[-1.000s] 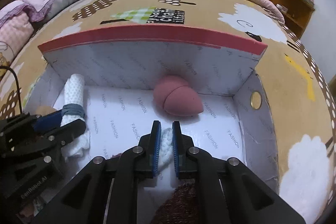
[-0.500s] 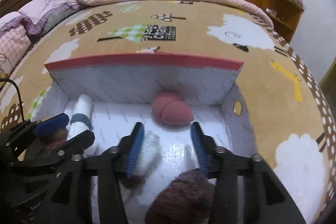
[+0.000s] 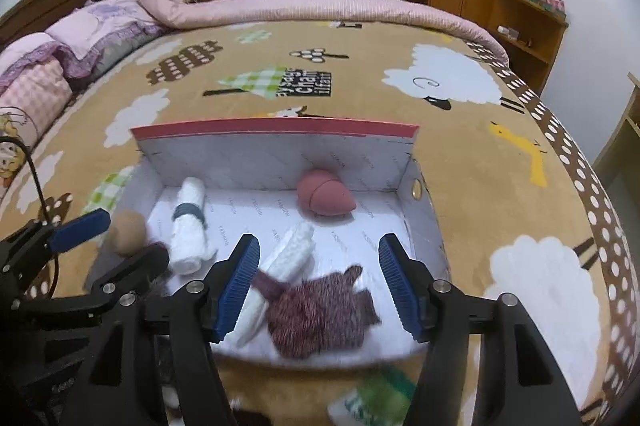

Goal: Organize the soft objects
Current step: 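Withdraw both tools from the box toward the remaining white items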

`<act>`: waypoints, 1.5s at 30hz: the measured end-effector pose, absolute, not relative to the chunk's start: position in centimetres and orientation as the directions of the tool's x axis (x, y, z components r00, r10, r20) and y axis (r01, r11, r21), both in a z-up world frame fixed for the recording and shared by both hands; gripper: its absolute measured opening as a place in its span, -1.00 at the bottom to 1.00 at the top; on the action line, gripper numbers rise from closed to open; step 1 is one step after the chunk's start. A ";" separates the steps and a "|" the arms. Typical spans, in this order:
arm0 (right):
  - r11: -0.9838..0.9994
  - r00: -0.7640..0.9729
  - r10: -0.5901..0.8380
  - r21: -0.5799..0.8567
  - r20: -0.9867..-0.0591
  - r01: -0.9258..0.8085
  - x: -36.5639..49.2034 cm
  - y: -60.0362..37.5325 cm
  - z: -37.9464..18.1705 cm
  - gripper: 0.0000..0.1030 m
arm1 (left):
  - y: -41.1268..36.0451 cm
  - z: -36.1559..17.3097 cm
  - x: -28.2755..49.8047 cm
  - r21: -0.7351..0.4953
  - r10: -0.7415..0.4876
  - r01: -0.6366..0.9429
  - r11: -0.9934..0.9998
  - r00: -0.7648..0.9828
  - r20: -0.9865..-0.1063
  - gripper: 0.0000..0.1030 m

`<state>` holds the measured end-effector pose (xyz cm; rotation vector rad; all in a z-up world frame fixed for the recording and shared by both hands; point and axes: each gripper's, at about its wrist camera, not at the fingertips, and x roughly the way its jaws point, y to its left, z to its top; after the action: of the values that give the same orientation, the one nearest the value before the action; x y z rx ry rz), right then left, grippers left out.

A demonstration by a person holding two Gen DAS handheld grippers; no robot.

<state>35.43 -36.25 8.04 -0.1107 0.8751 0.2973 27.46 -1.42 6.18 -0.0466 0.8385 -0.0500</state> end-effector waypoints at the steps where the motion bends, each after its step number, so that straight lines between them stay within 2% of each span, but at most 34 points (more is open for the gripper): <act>1: 0.954 0.599 0.217 0.037 -0.771 -0.297 34.8 -36.5 8.1 0.31 | -1.3 6.3 27.0 -0.063 -0.058 0.017 0.998 0.669 -0.741 0.46; 5: 0.954 0.594 0.240 0.074 -0.768 -0.291 31.9 -37.7 8.0 0.32 | -0.8 6.6 24.9 -0.101 -0.076 0.001 0.995 0.665 -0.743 0.46; 12: 0.945 0.605 0.278 0.100 -0.746 -0.311 27.0 -39.1 8.2 0.32 | -1.3 7.4 19.1 -0.089 -0.077 0.018 0.996 0.690 -0.720 0.46; 16: 0.940 0.627 0.305 0.119 -0.717 -0.321 24.4 -39.5 7.9 0.32 | -1.0 5.8 15.9 -0.059 -0.012 -0.042 0.997 0.716 -0.698 0.46; 22: 0.933 0.643 0.322 0.118 -0.695 -0.340 19.2 -39.8 6.6 0.32 | -0.2 3.1 13.2 -0.113 -0.052 -0.047 0.993 0.671 -0.739 0.46; 31: 0.930 0.658 0.328 0.109 -0.678 -0.351 17.1 -40.7 5.9 0.32 | 0.7 2.5 10.3 -0.143 -0.086 -0.030 0.989 0.673 -0.734 0.46; 34: 0.936 0.663 0.305 0.087 -0.684 -0.341 17.7 -41.1 4.5 0.32 | 1.2 1.4 10.1 -0.151 -0.091 -0.035 0.988 0.662 -0.744 0.46; 38: 0.953 0.581 0.255 0.097 -0.773 -0.288 20.1 -41.8 0.1 0.33 | 2.2 -0.9 10.7 -0.141 -0.041 -0.106 0.984 0.641 -0.766 0.46; 39: 0.952 0.582 0.261 0.106 -0.770 -0.286 20.3 -41.8 -0.7 0.38 | 2.4 -1.7 10.9 -0.147 -0.038 -0.120 0.982 0.632 -0.774 0.47; 40: 0.953 0.641 0.252 0.072 -0.725 -0.293 19.7 -41.5 -0.7 0.46 | 2.4 -2.2 10.9 -0.141 -0.029 -0.123 0.982 0.641 -0.767 0.49; 43: 0.958 0.705 0.163 -0.059 -0.690 -0.280 18.5 -39.8 -1.3 0.49 | 1.4 -2.4 10.7 -0.071 0.038 -0.134 0.988 0.671 -0.740 0.54; 45: 0.964 0.720 0.152 -0.058 -0.678 -0.259 18.2 -39.7 -1.4 0.49 | 1.3 -2.5 10.6 -0.071 0.049 -0.147 0.987 0.684 -0.728 0.55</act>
<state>18.17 -39.73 -1.37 -0.1528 0.7338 0.2283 10.56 1.29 -2.54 -0.1273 0.8105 0.1100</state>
